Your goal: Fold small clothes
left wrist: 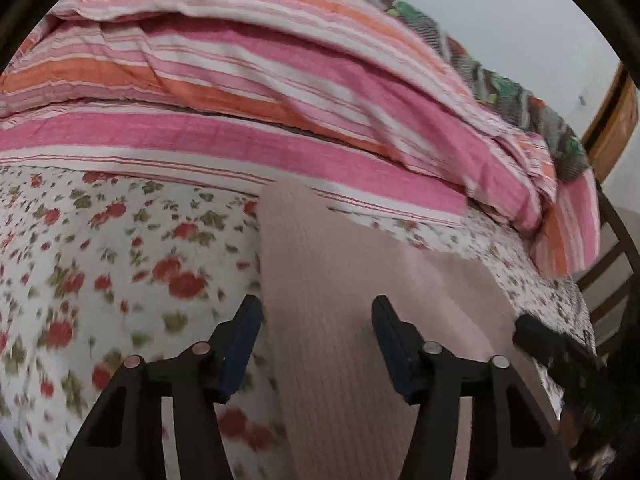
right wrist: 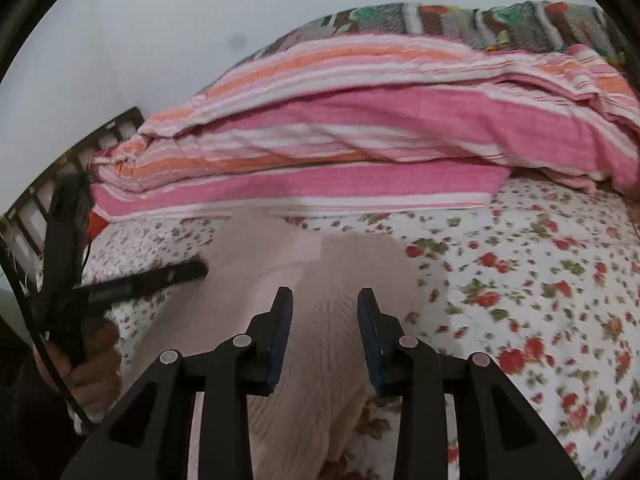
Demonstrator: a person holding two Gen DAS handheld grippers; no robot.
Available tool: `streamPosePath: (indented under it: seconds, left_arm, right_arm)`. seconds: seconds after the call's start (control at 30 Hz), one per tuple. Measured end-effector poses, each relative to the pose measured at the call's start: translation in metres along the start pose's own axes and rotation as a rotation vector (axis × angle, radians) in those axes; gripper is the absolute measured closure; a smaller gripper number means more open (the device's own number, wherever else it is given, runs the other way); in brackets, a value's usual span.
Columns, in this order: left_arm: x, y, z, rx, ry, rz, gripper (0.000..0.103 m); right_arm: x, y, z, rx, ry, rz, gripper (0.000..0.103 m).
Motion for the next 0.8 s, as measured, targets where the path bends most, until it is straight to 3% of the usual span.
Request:
streamPosePath:
  seconds: [0.2, 0.23, 0.27, 0.37, 0.47, 0.53, 0.7, 0.8]
  left_arm:
    - [-0.009, -0.036, 0.017, 0.042, 0.090, 0.054, 0.049]
    - [-0.009, -0.039, 0.016, 0.048, 0.093, 0.055, 0.055]
    - [-0.010, -0.042, 0.015, 0.062, 0.086, 0.057, 0.071]
    - [-0.015, -0.040, 0.006, 0.053, 0.029, 0.012, 0.082]
    - [-0.017, -0.035, 0.003, 0.050, 0.016, -0.008, 0.079]
    - [-0.019, -0.035, 0.006, 0.023, 0.025, -0.004, 0.068]
    - [-0.021, -0.017, -0.003, -0.008, -0.043, -0.055, 0.067]
    - [-0.017, -0.006, -0.016, -0.034, -0.113, -0.081, 0.065]
  right_arm:
    - [0.017, -0.021, -0.010, 0.054, 0.019, 0.070, 0.071]
    - [0.018, -0.022, -0.010, 0.059, 0.022, 0.072, 0.071]
    - [0.018, -0.023, -0.010, 0.066, 0.029, 0.071, 0.071]
    - [0.019, -0.025, -0.007, 0.088, 0.057, 0.068, 0.071]
    - [0.017, -0.028, -0.010, 0.070, 0.041, 0.075, 0.071]
    - [0.016, -0.029, -0.012, 0.060, 0.026, 0.074, 0.071]
    - [-0.001, -0.020, -0.013, 0.001, 0.009, 0.035, 0.070]
    - [-0.014, -0.014, -0.017, 0.026, -0.003, -0.025, 0.071]
Point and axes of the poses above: each gripper's, at about its wrist camera, not at the fingertips, and y roughly against the way its jaws point, z to its left, x to its underside, the point moved 6 cm from there along -y, roughly the way its jaws point, and after that the axes turned 2 degrees about -y, right-handed, at the moved point
